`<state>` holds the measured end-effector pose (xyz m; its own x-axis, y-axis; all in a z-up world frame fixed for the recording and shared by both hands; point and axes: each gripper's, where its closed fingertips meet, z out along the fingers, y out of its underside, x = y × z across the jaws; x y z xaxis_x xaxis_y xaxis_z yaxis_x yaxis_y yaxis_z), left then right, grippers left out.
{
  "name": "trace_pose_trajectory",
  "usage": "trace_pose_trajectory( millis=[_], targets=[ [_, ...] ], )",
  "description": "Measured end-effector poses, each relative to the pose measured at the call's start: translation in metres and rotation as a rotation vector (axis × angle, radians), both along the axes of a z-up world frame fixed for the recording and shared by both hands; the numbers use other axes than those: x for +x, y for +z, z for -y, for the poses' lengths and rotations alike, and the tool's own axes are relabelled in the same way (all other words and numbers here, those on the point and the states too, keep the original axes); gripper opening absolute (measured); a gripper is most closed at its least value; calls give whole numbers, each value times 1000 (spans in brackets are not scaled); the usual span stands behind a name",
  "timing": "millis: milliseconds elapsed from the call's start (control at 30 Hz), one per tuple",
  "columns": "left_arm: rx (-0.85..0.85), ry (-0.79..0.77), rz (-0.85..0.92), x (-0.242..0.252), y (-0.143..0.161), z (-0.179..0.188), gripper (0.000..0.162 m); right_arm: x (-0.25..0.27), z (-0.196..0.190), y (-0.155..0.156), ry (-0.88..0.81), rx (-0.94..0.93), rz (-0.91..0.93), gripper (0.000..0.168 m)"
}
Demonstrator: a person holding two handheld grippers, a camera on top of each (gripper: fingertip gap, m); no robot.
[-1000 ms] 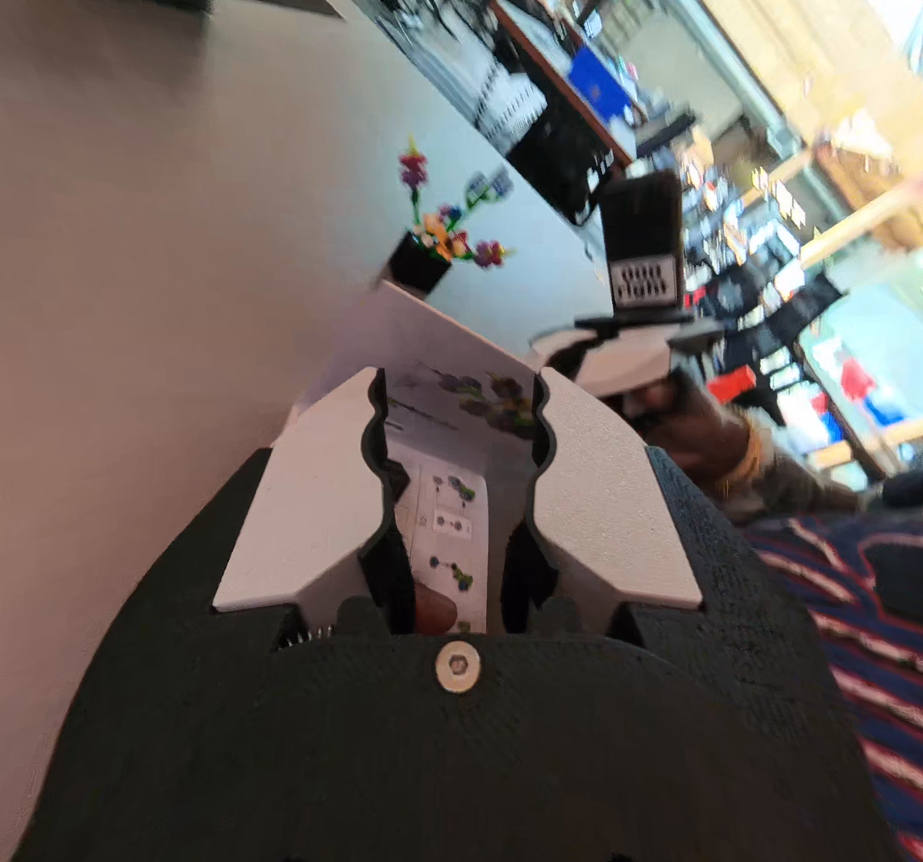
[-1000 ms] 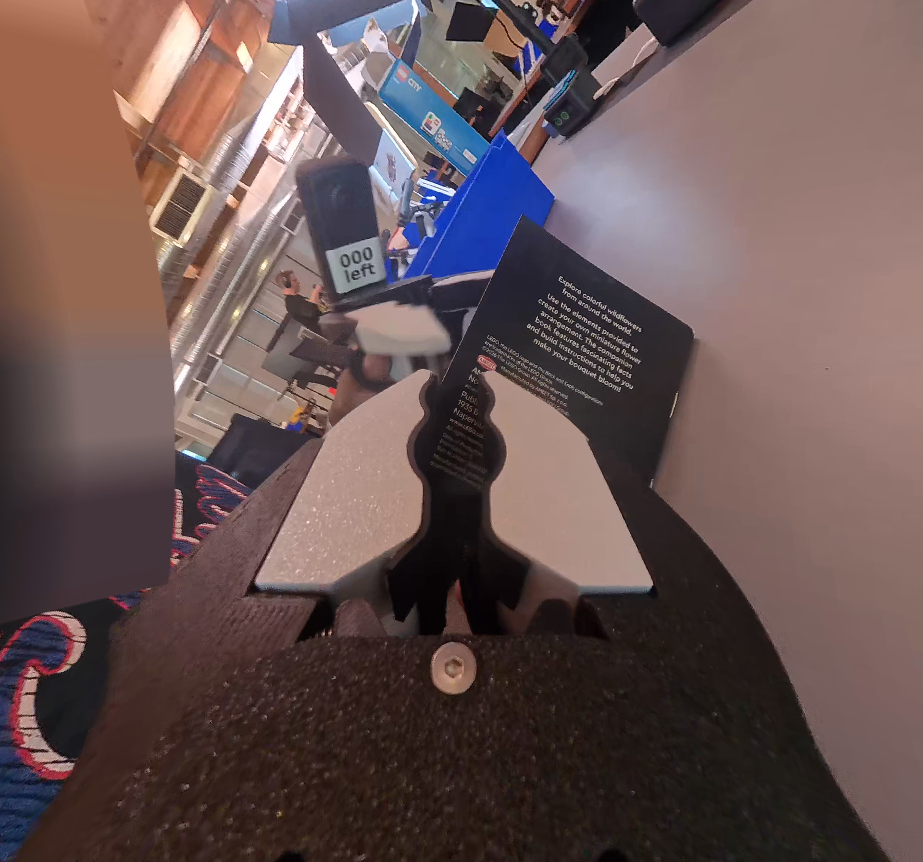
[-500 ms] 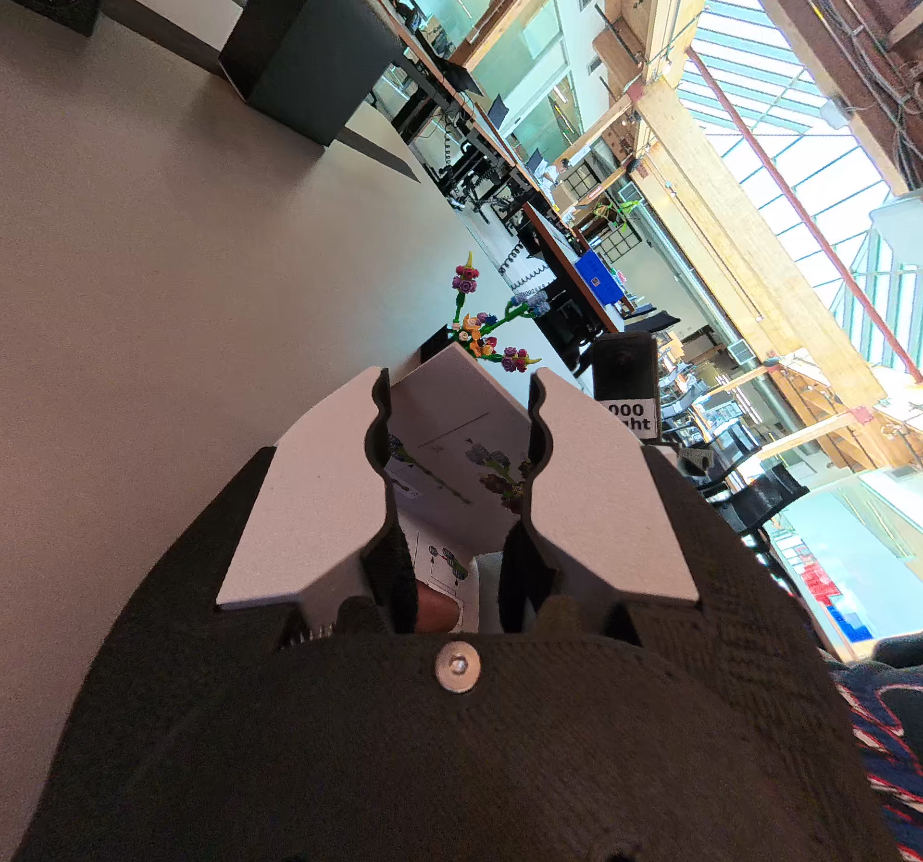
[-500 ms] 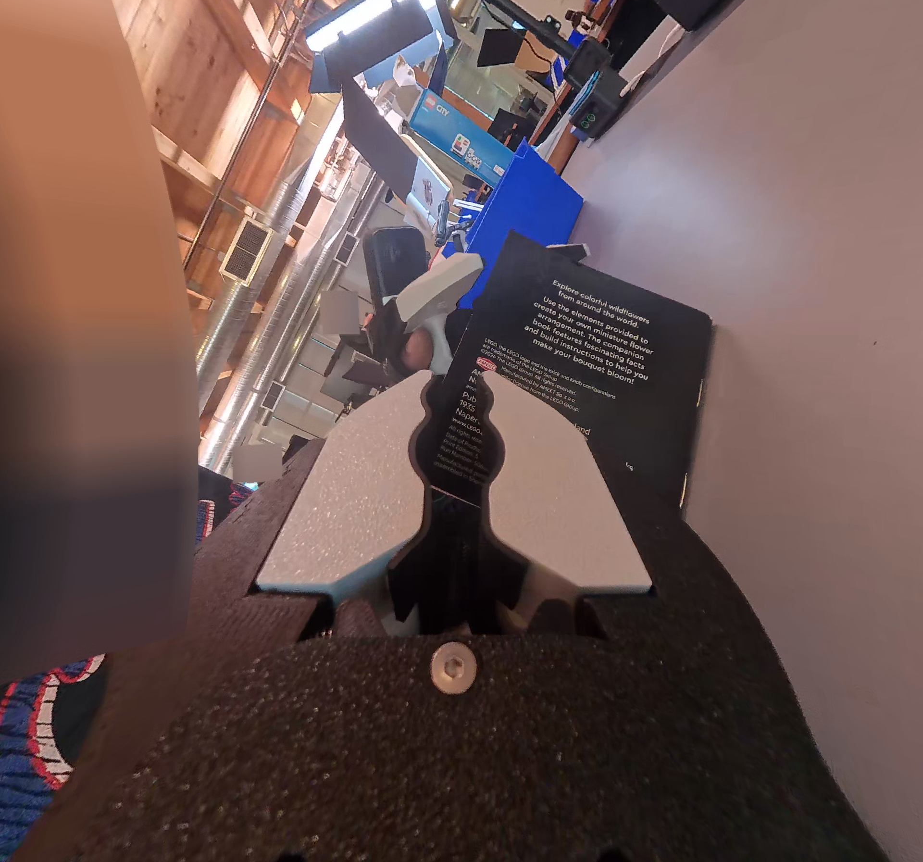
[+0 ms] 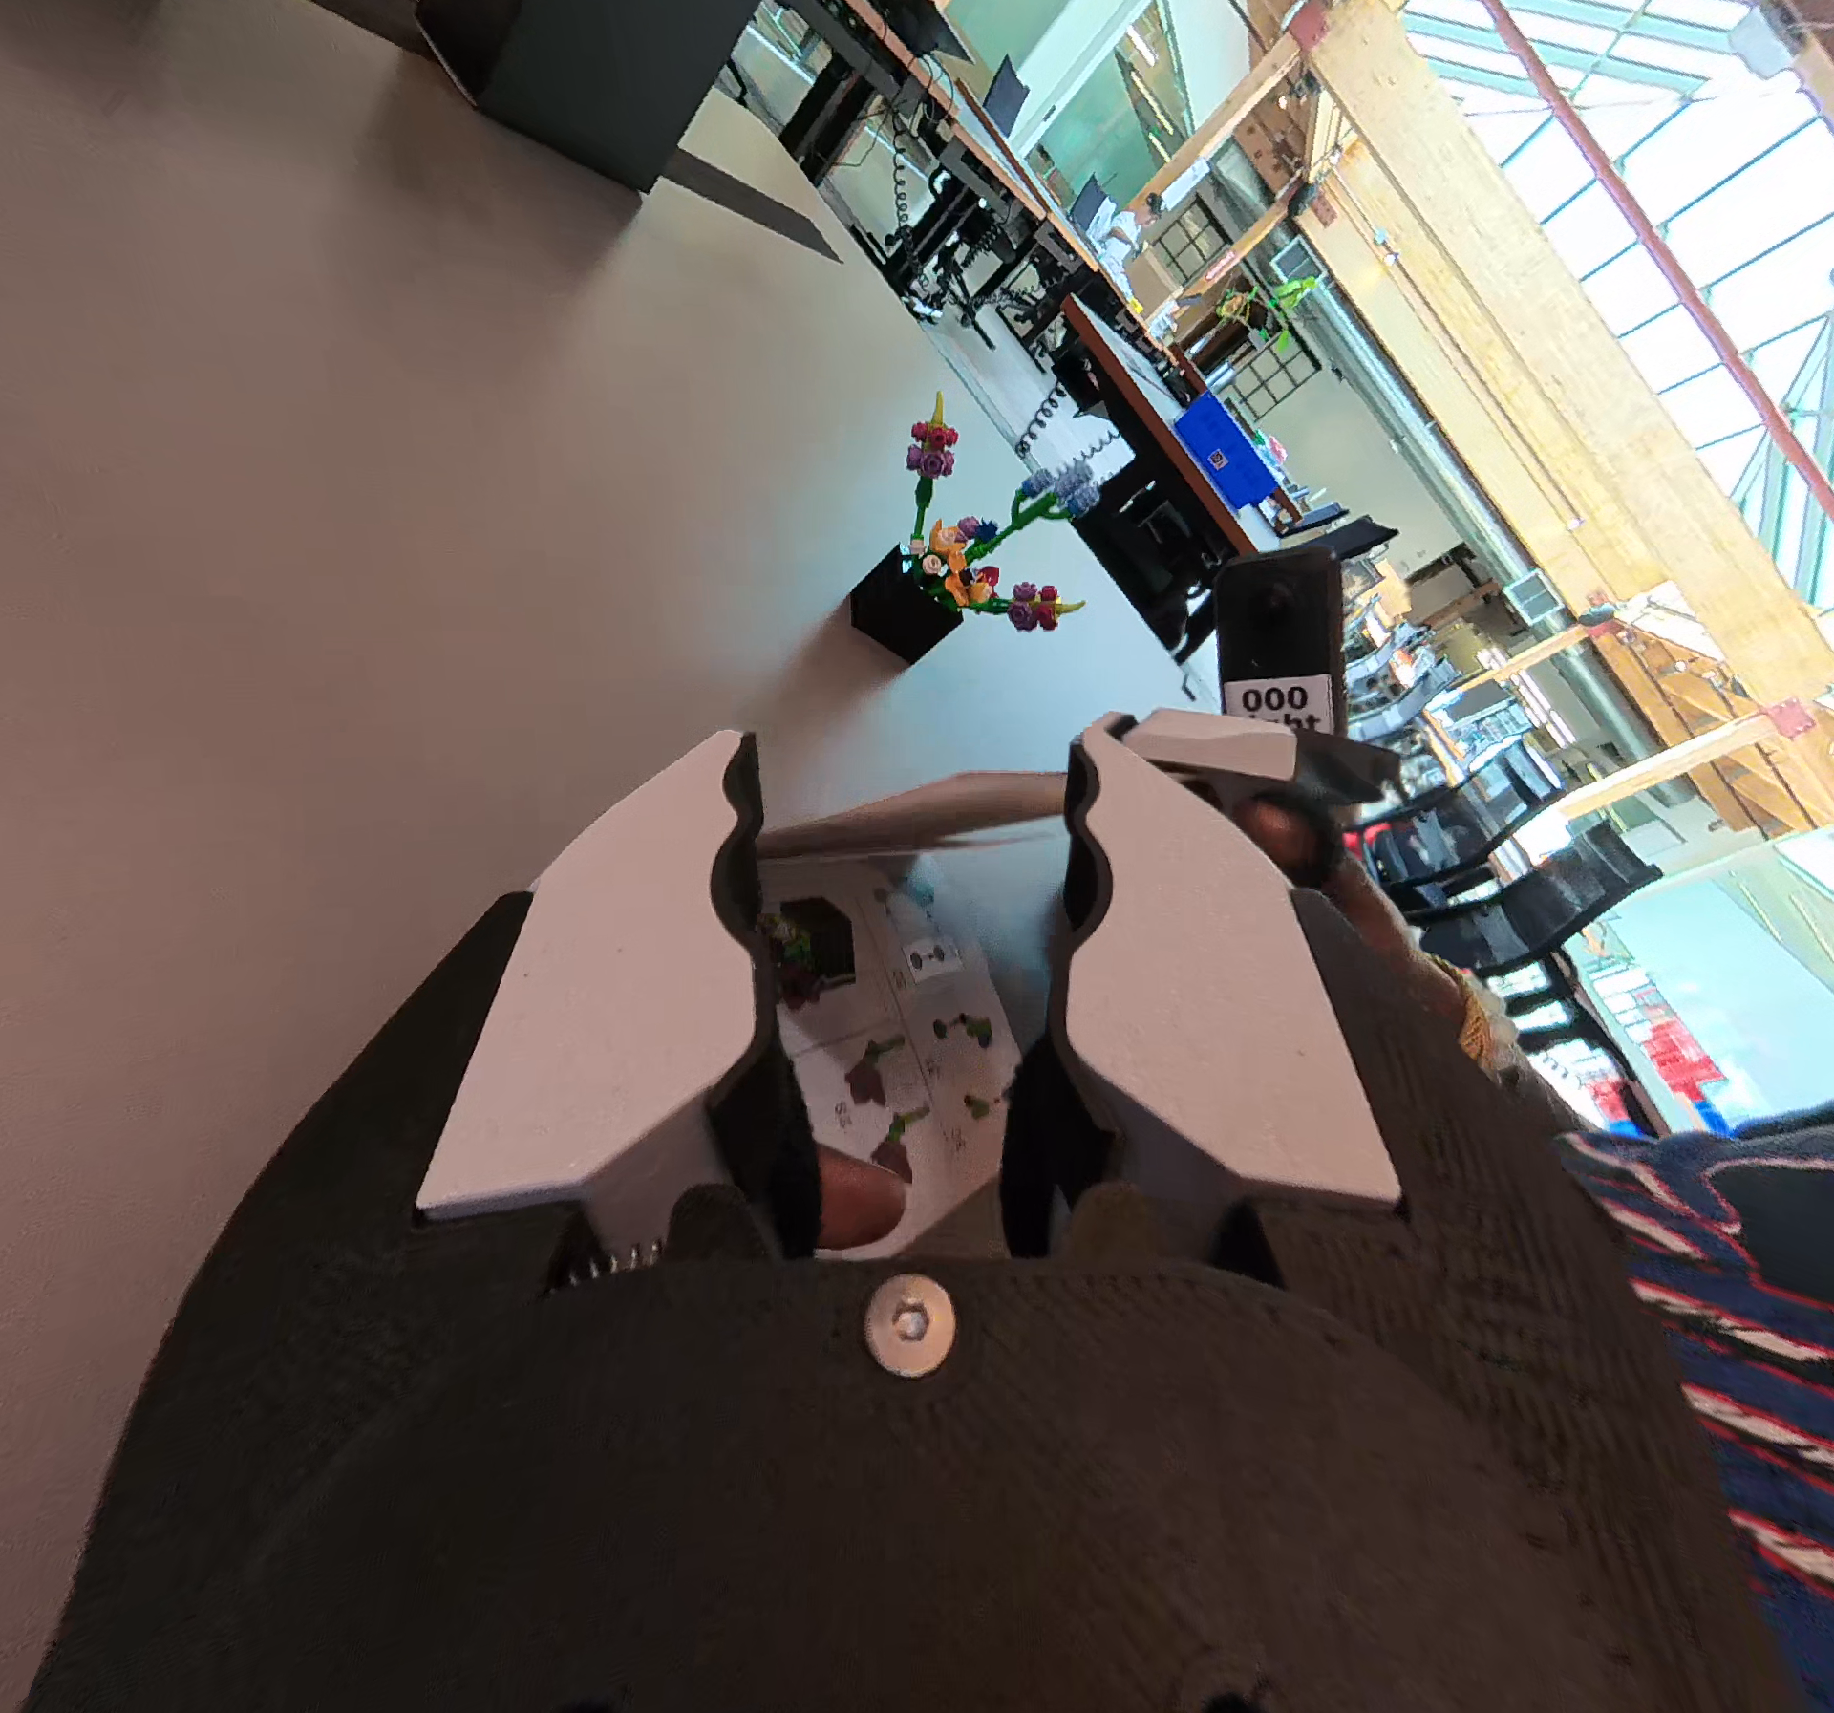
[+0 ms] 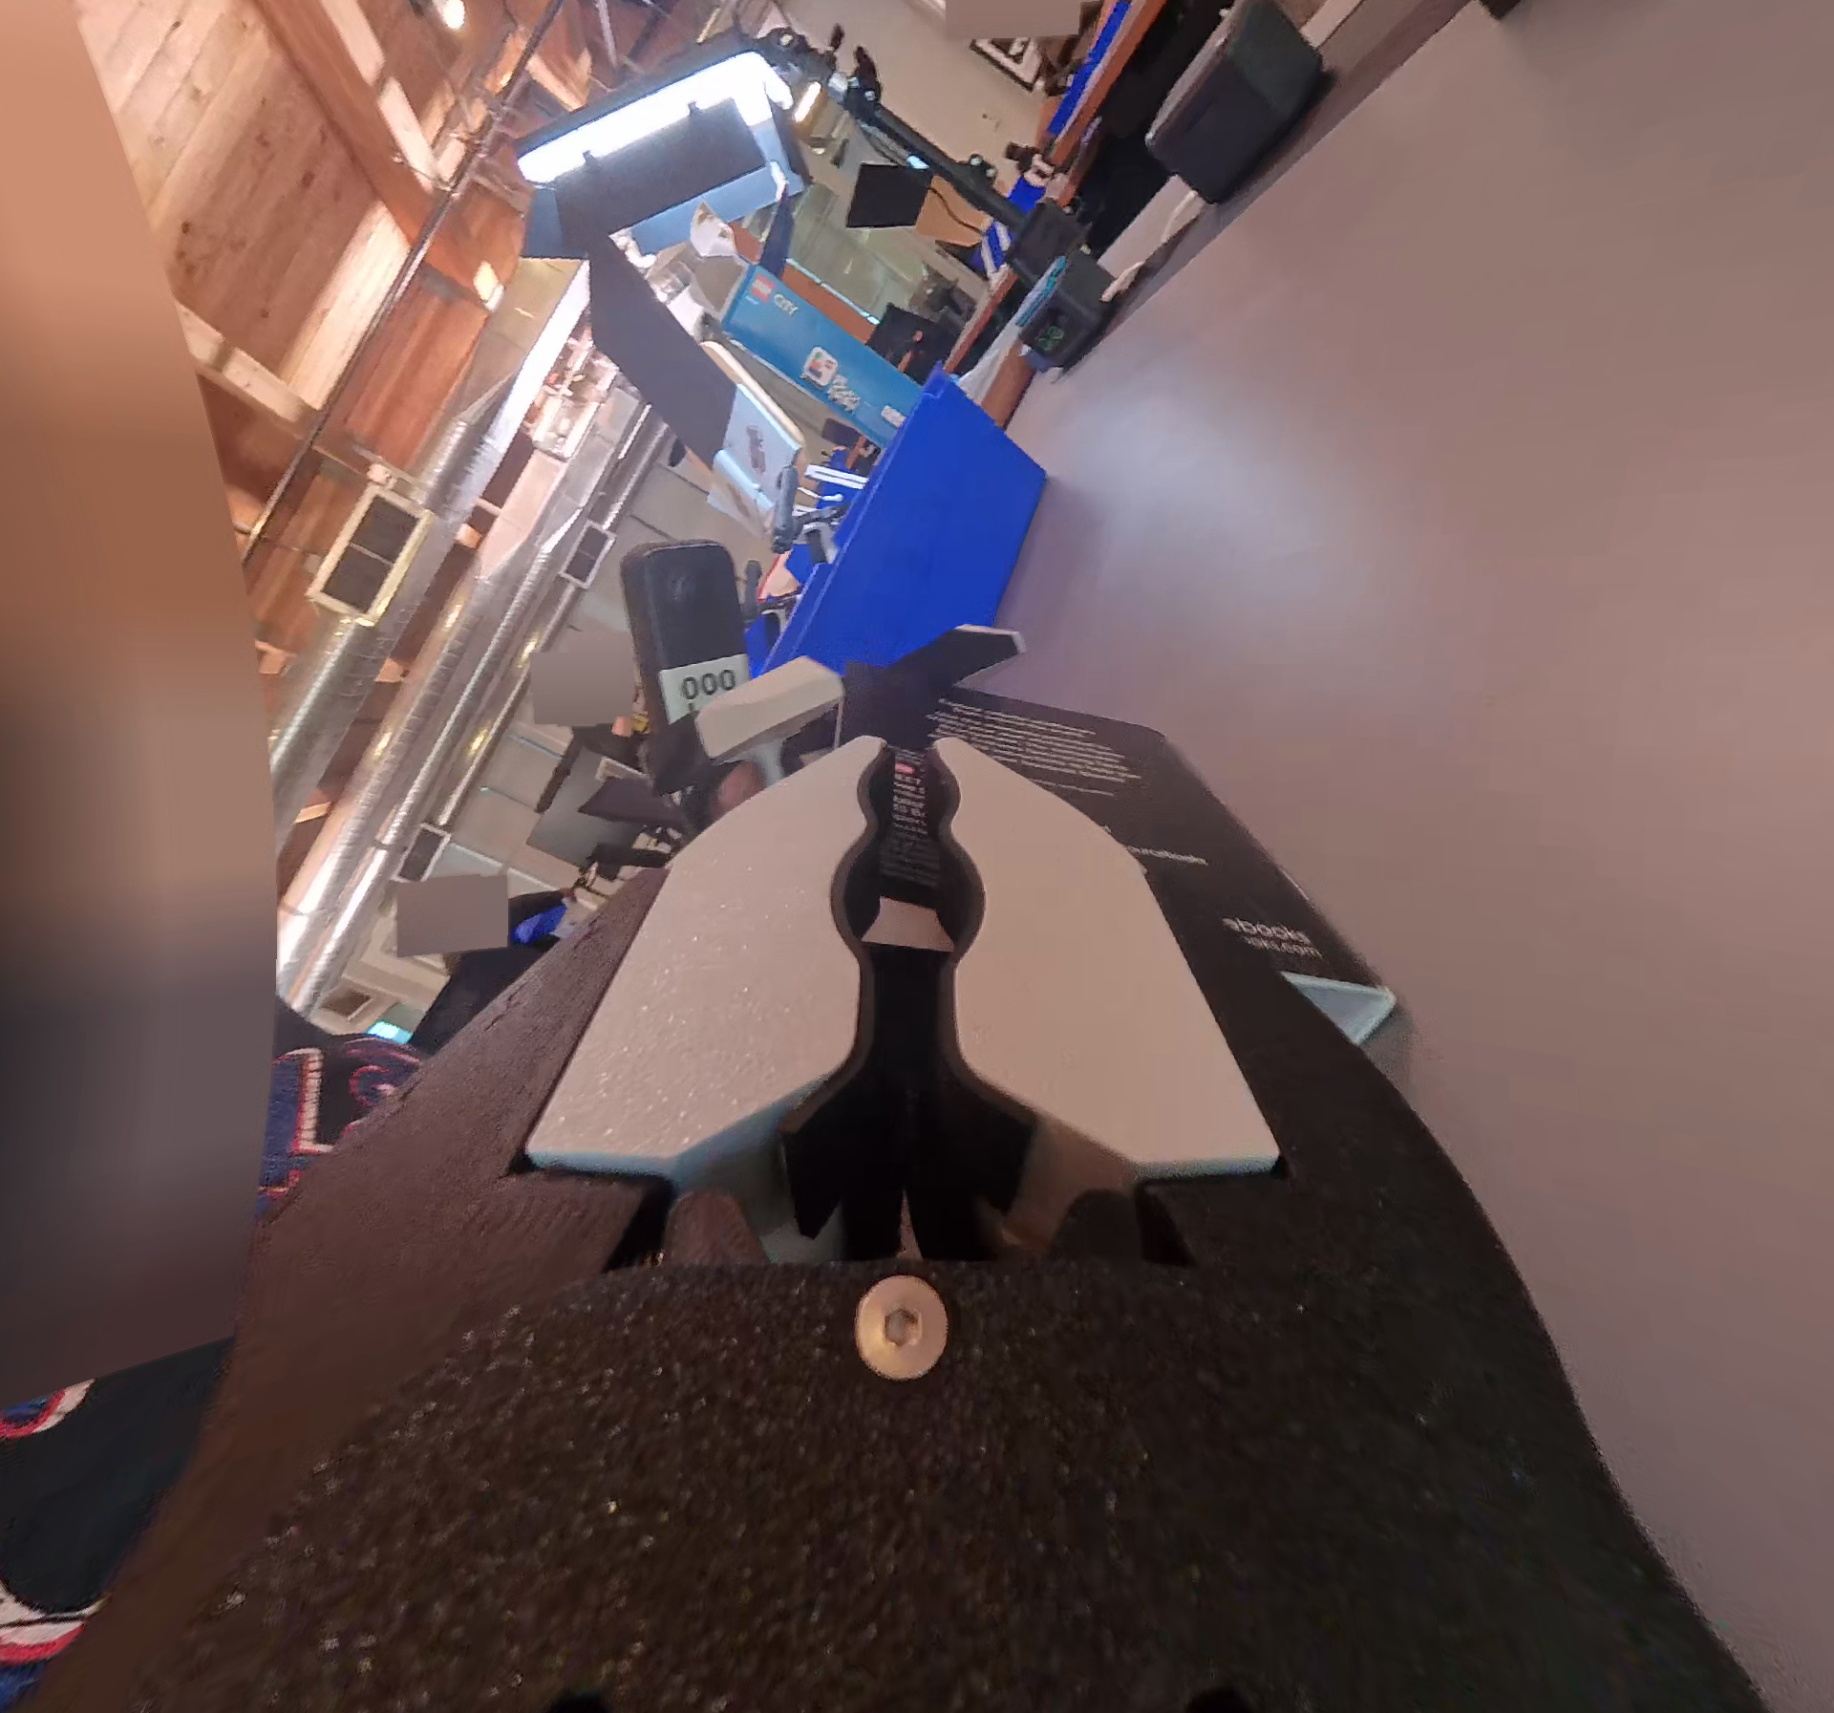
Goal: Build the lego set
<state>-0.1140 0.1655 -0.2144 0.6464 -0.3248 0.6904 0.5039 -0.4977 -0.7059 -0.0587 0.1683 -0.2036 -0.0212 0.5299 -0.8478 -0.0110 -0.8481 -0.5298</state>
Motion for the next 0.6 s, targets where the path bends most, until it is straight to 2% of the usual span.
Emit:
trace_pose_trajectory(
  millis=[100,167,233,300,400,600],
  targets=[
    [-12,-21,-64,-1,-3,7,58,2,-3,0,-18,-19,-20,6],
    [-9,-14,-110,-2,-3,9,58,3,0,6,9,2,-53,13],
    [-7,-9,-142,-3,-4,7,58,4,8,15,71,117,-68,27],
    [-13,-16,-156,-2,-5,5,58,5,12,15,107,299,17,36],
    [-15,-19,-156,0,-6,4,58,10,14,13,143,551,147,33],
    [-5,-13,-160,1,-3,1,57,16,13,-5,196,799,340,25]
  ],
)
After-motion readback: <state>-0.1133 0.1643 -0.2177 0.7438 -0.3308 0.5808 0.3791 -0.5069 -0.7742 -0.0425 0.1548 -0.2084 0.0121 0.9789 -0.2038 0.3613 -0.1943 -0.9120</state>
